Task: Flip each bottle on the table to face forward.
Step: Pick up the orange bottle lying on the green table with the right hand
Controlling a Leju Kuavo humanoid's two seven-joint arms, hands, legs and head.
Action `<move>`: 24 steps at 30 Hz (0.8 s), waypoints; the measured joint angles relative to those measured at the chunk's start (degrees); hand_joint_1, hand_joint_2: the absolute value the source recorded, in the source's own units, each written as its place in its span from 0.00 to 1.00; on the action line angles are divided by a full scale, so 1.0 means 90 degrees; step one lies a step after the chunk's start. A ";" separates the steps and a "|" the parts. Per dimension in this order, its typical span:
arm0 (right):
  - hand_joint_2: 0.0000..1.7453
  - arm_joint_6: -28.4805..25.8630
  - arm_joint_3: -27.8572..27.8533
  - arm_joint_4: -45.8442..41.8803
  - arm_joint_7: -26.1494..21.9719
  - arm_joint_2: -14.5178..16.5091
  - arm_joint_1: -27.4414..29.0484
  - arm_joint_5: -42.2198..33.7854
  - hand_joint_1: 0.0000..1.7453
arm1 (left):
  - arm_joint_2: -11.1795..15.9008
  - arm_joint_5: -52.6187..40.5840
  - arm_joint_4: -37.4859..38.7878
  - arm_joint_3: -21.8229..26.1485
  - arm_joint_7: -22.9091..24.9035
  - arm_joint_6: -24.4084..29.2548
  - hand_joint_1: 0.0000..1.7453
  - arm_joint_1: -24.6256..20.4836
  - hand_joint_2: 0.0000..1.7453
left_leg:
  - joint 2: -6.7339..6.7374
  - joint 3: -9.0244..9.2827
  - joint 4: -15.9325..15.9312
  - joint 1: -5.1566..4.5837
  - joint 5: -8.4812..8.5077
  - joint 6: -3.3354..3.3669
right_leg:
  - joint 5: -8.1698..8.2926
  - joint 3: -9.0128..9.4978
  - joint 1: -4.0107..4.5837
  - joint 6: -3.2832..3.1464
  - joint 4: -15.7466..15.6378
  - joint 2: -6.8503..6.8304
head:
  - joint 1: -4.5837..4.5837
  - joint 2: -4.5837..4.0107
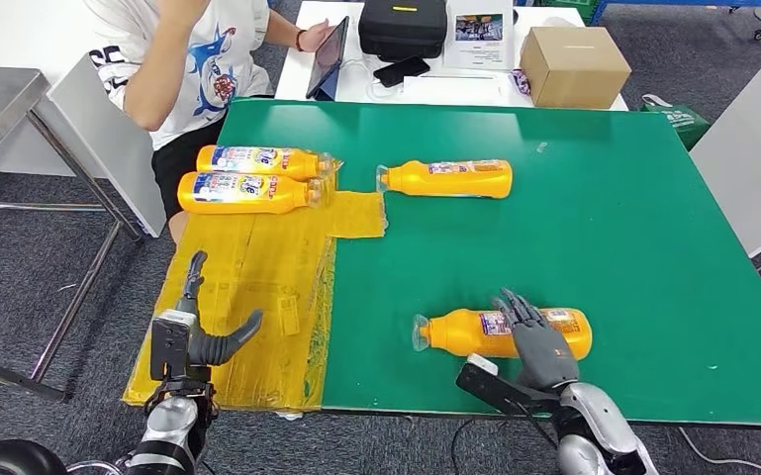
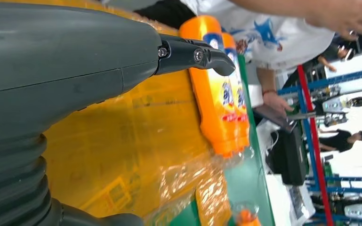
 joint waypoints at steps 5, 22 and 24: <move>1.00 -0.0190 0.0004 0.0327 -0.0256 0.0112 -0.0429 0.0290 0.00 | -0.0020 -0.0007 0.0191 -0.0086 -0.0014 -0.0050 0.00 -0.0111 1.00 | -0.0003 0.0000 0.0001 0.0000 0.0001 0.0000 | 0.0000 0.0000 0.0001 0.0001 0.0001 0.0000 | 0.0000 0.0000; 1.00 0.0427 0.0098 0.0703 -0.0144 0.0161 -0.0716 -0.0151 0.00 | -0.0038 -0.0083 0.0499 -0.0155 0.0007 -0.0214 0.00 -0.0176 1.00 | -0.0007 -0.0001 0.0001 0.0000 0.0001 0.0000 | 0.0000 -0.0001 0.0000 0.0001 -0.0001 -0.0001 | 0.0001 0.0000; 1.00 0.0821 0.0083 0.0725 -0.0044 -0.0010 -0.0668 -0.0507 0.00 | -0.0032 -0.0113 0.0546 -0.0160 0.0031 -0.0228 0.00 -0.0180 1.00 | -0.0007 -0.0001 0.0002 -0.0002 0.0001 0.0000 | 0.0000 0.0000 -0.0002 0.0001 -0.0001 -0.0001 | 0.0001 0.0000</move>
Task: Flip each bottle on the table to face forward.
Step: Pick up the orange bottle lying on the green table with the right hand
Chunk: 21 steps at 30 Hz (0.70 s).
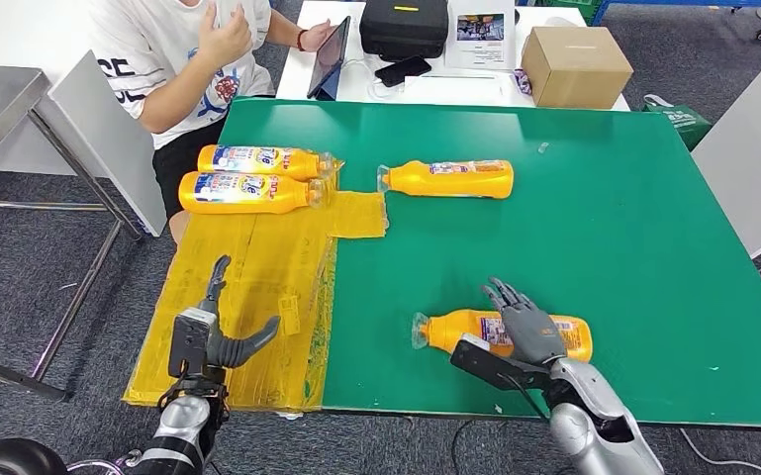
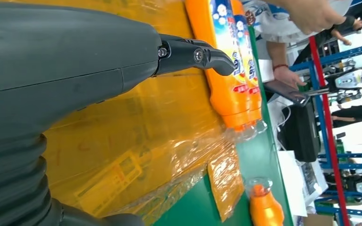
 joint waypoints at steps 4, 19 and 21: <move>1.00 0.0581 -0.0081 -0.0054 0.0180 -0.0569 0.0097 -0.0540 0.00 | 0.0027 -0.0047 0.0144 -0.0002 0.0029 -0.0023 0.00 -0.0053 1.00 | -0.0005 0.0001 0.0002 -0.0003 -0.0001 0.0002 | -0.0001 0.0002 -0.0002 0.0001 -0.0002 -0.0002 | -0.0001 0.0000; 1.00 0.1060 -0.0638 -0.0810 0.0830 -0.1737 0.0743 -0.0567 0.00 | 0.0081 -0.0039 0.0362 0.0005 0.0103 -0.0103 0.00 -0.0099 1.00 | 0.0002 0.0001 0.0002 -0.0004 -0.0002 0.0002 | -0.0001 0.0002 -0.0002 0.0001 -0.0002 -0.0001 | -0.0002 0.0000; 1.00 0.1101 -0.0635 -0.0808 0.0833 -0.1744 0.0744 -0.0559 0.00 | 0.0081 -0.0029 0.0383 0.0005 0.0104 -0.0104 0.00 -0.0109 1.00 | 0.0002 0.0001 0.0002 -0.0004 -0.0002 0.0002 | -0.0001 0.0002 -0.0002 0.0001 -0.0001 -0.0001 | -0.0002 0.0000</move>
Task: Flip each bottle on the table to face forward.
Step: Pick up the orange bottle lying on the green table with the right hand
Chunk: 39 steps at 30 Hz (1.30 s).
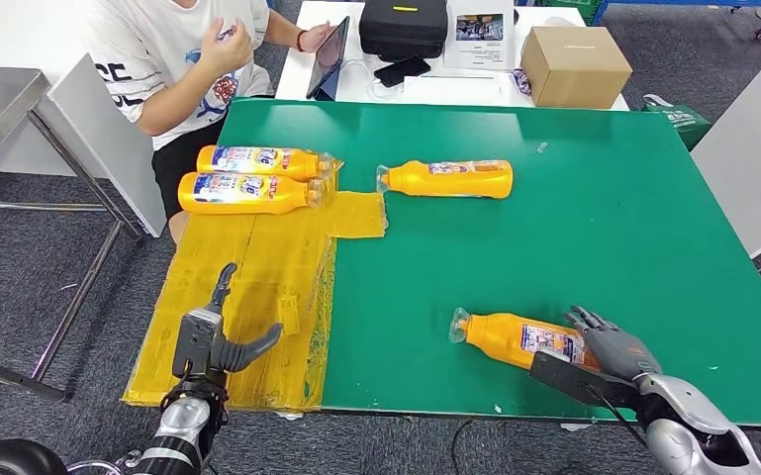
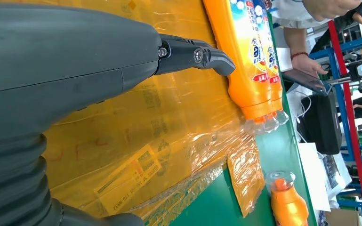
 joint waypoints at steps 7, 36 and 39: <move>1.00 0.0277 0.0216 0.0367 -0.0002 0.0049 -0.0212 0.0076 0.24 | -0.0005 0.0001 0.0172 -0.0013 0.0001 -0.0050 0.00 -0.0132 1.00 | 0.0001 0.0003 0.0000 0.0000 0.0000 0.0000 | 0.0000 0.0003 0.0000 0.0000 -0.0001 0.0001 | 0.0001 0.0000; 1.00 -0.3484 0.0034 0.0530 -0.1580 0.2139 -0.0517 -0.0074 1.00 | -0.0228 0.0638 0.0025 -0.0180 0.0287 -0.0497 0.00 0.0023 1.00 | 0.0016 0.0048 -0.0003 0.0016 0.0003 -0.0007 | 0.0000 0.0037 0.0020 -0.0003 0.0009 0.0028 | -0.0001 0.0000; 1.00 -0.4559 -0.0307 0.0087 -0.2246 0.2770 -0.0514 -0.0235 1.00 | -0.0264 0.1160 -0.0251 -0.0296 0.0424 -0.0907 0.00 0.0185 1.00 | 0.0007 0.0035 -0.0003 0.0022 0.0006 -0.0010 | -0.0001 0.0030 0.0021 -0.0004 0.0011 0.0021 | -0.0001 0.0000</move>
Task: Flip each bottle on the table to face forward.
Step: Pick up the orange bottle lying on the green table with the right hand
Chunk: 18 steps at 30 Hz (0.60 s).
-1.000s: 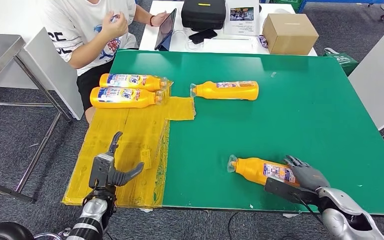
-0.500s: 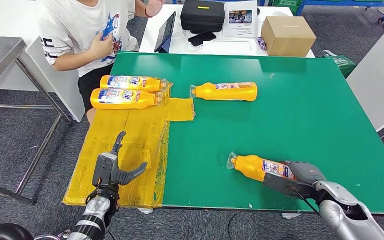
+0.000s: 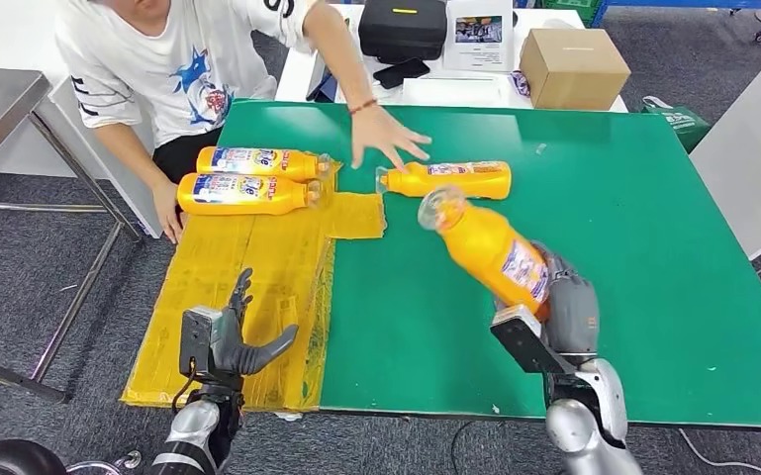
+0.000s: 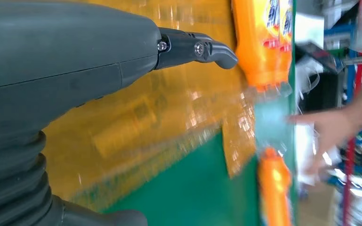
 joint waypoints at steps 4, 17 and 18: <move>1.00 -0.0743 -0.0339 -0.0425 -0.0549 0.0542 0.0036 -0.0141 1.00 | -0.0038 0.0540 -0.0363 -0.0258 0.0123 -0.0422 0.00 0.0088 1.00 | -0.0001 -0.0013 0.0000 -0.0007 -0.0001 0.0001 | 0.0000 -0.0007 -0.0007 0.0001 -0.0004 0.0000 | 0.0002 0.0000; 1.00 -0.1022 -0.0874 -0.0743 -0.1243 0.1166 0.0127 -0.0406 1.00 | -0.0030 0.1537 -0.0945 -0.0757 0.0390 -0.1199 0.00 0.0226 1.00 | 0.0000 -0.0015 0.0000 -0.0017 -0.0003 0.0005 | 0.0001 -0.0011 -0.0019 0.0003 -0.0005 0.0000 | 0.0001 0.0000; 1.00 -0.0978 -0.0896 -0.0737 -0.1310 0.1187 0.0131 -0.0460 1.00 | -0.0016 0.1720 -0.1010 -0.0816 0.0433 -0.1363 0.00 0.0249 1.00 | 0.0000 -0.0016 0.0000 -0.0017 -0.0003 0.0004 | 0.0001 -0.0011 -0.0019 0.0003 -0.0005 0.0000 | 0.0002 0.0000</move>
